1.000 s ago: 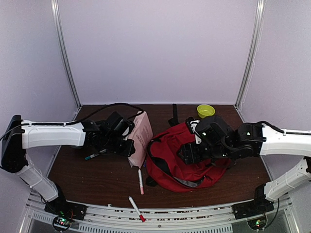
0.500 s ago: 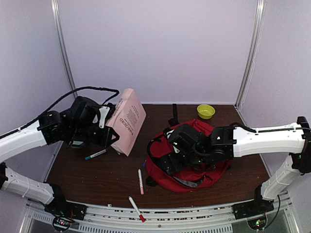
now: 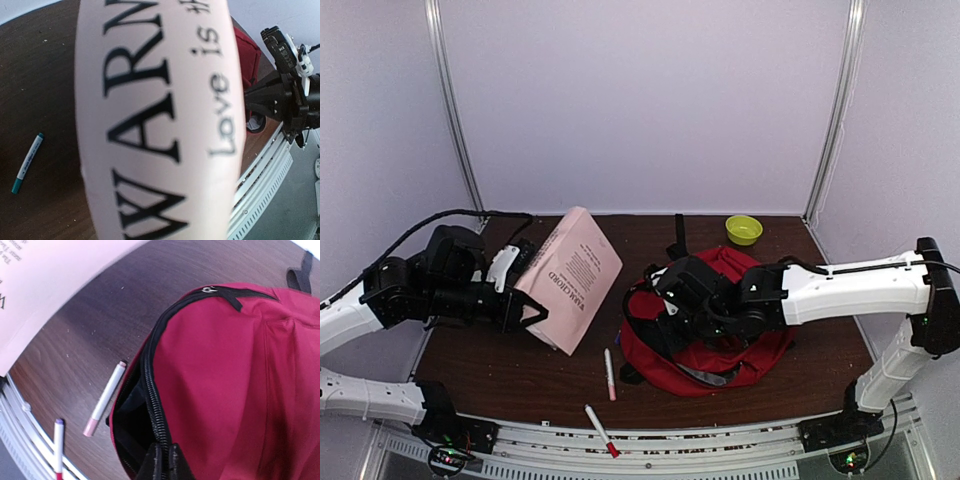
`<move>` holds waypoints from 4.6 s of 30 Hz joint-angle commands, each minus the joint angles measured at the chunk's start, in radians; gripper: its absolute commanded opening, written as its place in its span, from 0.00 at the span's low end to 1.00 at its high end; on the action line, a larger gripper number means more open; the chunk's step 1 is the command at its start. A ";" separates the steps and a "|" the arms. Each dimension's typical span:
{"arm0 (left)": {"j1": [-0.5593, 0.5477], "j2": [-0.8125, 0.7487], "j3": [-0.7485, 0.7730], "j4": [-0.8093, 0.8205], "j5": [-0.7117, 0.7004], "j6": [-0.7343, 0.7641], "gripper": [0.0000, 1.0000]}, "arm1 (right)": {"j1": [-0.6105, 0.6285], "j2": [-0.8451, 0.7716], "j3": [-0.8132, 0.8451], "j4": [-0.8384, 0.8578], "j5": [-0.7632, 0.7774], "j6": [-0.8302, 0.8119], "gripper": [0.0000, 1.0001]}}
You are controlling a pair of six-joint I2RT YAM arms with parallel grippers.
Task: Pack the student bag
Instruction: Pick up the largest pocket of the bag from the student bag, then place the book in the largest pocket of the bag.
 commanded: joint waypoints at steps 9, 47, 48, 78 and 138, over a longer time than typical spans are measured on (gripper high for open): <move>-0.014 -0.110 -0.092 0.187 0.292 -0.011 0.06 | -0.007 -0.073 0.057 -0.050 0.082 -0.055 0.00; -0.143 0.240 -0.218 0.642 0.506 -0.260 0.00 | -0.059 -0.248 0.179 -0.078 0.262 -0.098 0.00; -0.143 0.265 -0.207 0.658 0.506 -0.273 0.00 | -0.058 -0.249 0.179 -0.074 0.254 -0.102 0.00; -0.066 0.960 0.296 0.869 0.584 -0.605 0.02 | -0.044 -0.365 0.092 -0.038 0.068 -0.135 0.00; -0.267 0.754 0.419 0.189 -0.215 -0.082 0.98 | -0.010 -0.346 0.052 0.016 0.142 -0.133 0.00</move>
